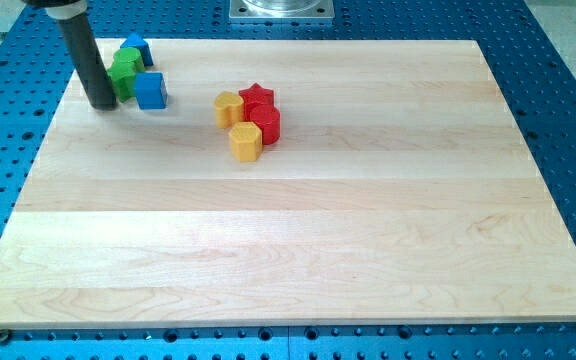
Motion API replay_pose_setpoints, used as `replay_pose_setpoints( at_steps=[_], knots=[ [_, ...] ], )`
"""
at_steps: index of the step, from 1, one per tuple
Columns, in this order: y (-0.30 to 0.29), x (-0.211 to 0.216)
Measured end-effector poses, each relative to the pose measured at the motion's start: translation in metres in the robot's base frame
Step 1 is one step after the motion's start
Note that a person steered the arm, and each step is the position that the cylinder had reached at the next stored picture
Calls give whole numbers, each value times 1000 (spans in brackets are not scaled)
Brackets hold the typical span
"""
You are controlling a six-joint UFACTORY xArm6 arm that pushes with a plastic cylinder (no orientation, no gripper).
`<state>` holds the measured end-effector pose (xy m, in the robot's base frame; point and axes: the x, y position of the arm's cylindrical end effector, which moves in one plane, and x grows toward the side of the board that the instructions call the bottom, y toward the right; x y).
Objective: Push the green star and cube into the triangle and green circle
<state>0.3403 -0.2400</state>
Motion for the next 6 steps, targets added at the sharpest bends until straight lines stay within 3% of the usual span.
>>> replay_pose_setpoints(
  at_steps=[1, 3, 5, 6],
  knots=[
    [19, 17],
    [70, -6],
    [80, -57],
    [77, 5]
  ],
)
